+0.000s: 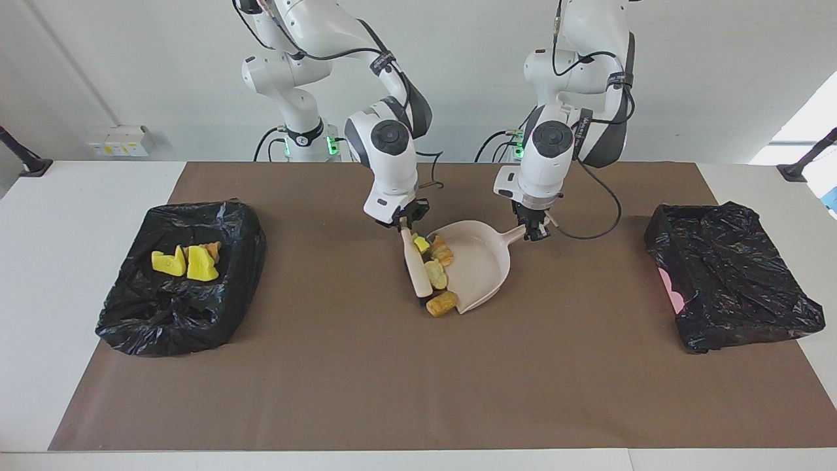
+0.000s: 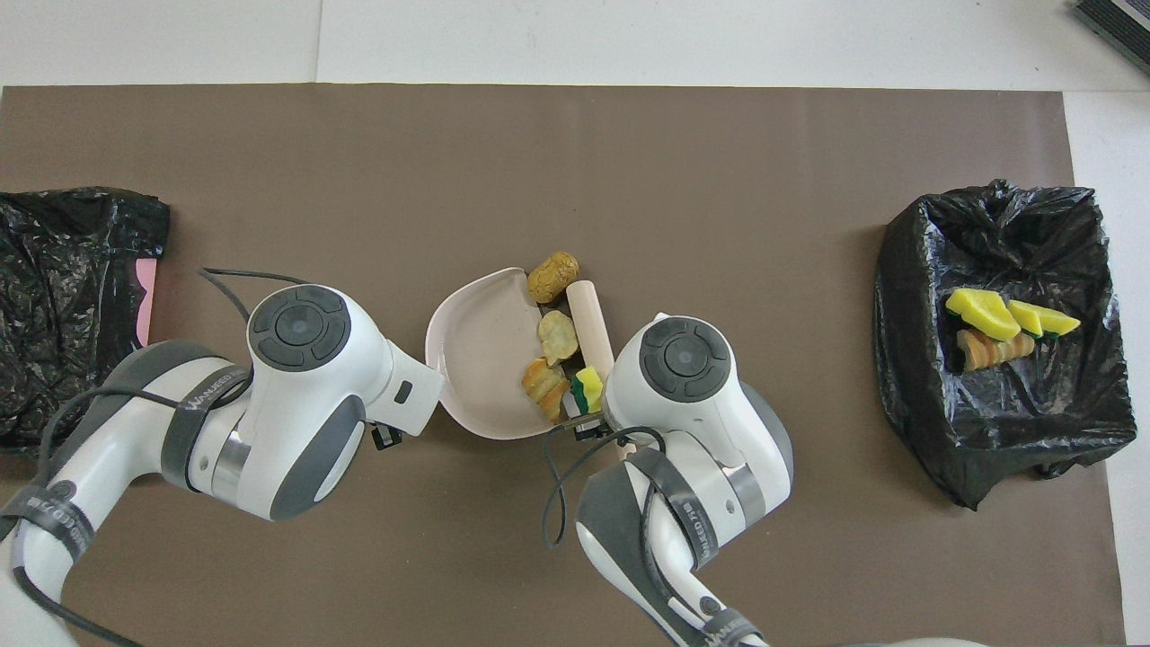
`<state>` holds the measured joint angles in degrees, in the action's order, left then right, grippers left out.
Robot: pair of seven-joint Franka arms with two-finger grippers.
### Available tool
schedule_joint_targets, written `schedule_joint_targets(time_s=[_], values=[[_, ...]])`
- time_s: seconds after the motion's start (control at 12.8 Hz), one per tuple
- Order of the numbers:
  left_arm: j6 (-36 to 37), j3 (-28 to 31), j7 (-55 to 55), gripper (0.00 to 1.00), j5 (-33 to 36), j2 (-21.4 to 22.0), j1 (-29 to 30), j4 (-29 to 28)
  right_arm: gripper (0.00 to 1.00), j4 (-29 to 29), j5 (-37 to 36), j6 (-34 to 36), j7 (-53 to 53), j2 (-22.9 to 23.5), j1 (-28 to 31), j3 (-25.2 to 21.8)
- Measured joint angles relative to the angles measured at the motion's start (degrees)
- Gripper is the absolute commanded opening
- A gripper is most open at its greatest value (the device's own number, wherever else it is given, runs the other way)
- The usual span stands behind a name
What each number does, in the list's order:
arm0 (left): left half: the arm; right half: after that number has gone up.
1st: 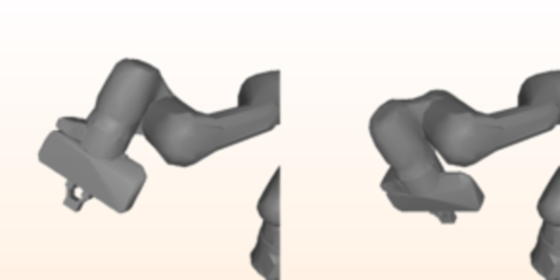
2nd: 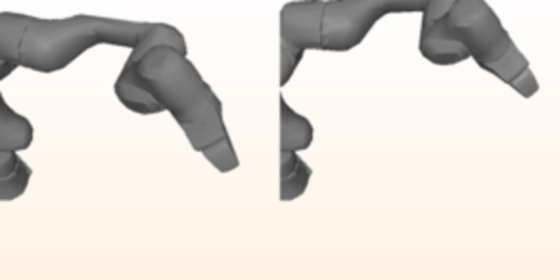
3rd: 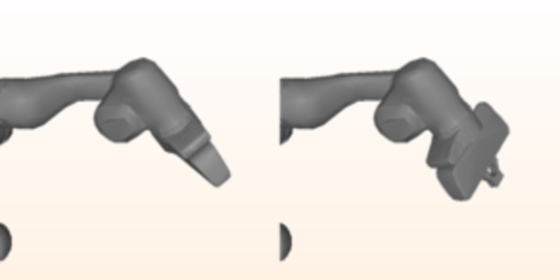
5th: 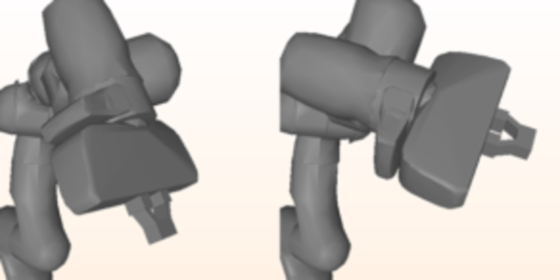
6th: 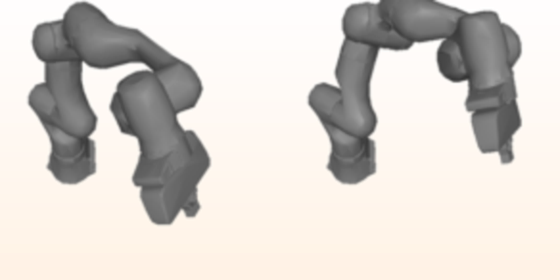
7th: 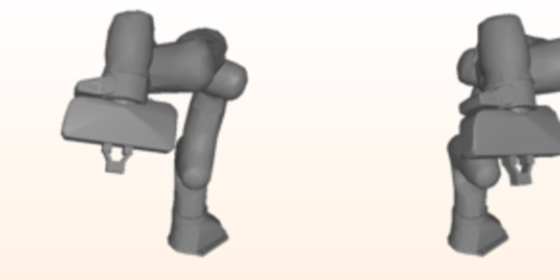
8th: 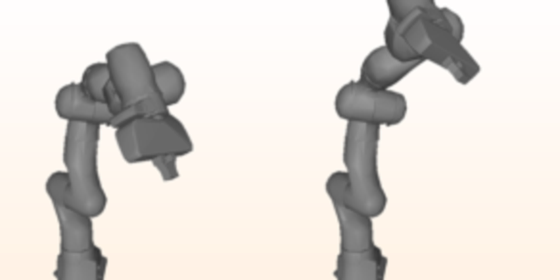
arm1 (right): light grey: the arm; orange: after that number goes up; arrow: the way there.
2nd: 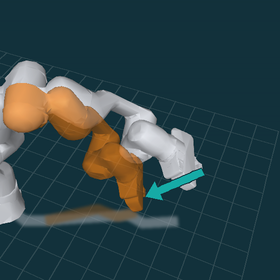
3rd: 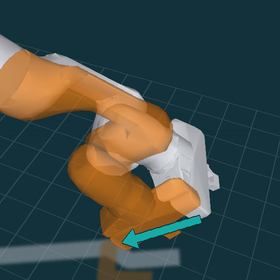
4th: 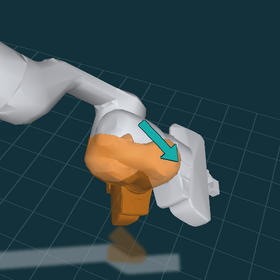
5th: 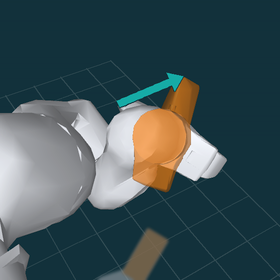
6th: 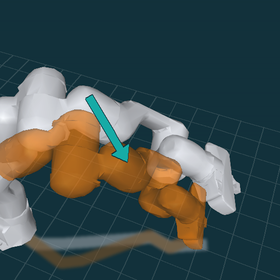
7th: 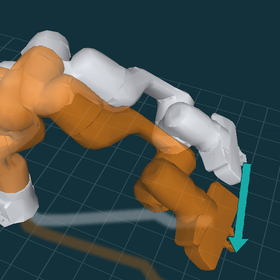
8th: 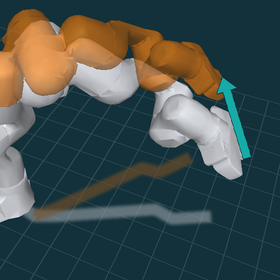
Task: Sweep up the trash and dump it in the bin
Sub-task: 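Sweep the trash pieces into the dustpan with the right gripper's brush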
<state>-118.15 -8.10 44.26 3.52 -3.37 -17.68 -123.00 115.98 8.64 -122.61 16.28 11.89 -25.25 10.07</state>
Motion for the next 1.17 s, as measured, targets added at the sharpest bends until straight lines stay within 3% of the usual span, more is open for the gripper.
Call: schedule_joint_targets(time_s=[0.31,0.55,0.94,1.17], values=[[-0.08,0.00,0.00,0.00,0.00,0.01,0.00,-0.09,0.00,-2.37,5.56,0.25,0.00,0.01,-1.19,2.32],[-0.18,0.00,-0.03,0.00,0.00,0.06,0.00,-0.11,0.00,-6.57,5.60,6.40,0.00,-0.27,0.74,1.95],[-0.29,-0.01,-1.98,0.00,0.00,0.08,0.00,-0.13,0.00,-8.57,-3.56,8.33,-4.34,0.11,8.52,1.53],[-0.32,-0.01,-2.87,0.00,0.00,0.09,0.00,-0.13,0.00,-12.60,-10.75,8.05,-5.71,5.96,8.98,1.58]])
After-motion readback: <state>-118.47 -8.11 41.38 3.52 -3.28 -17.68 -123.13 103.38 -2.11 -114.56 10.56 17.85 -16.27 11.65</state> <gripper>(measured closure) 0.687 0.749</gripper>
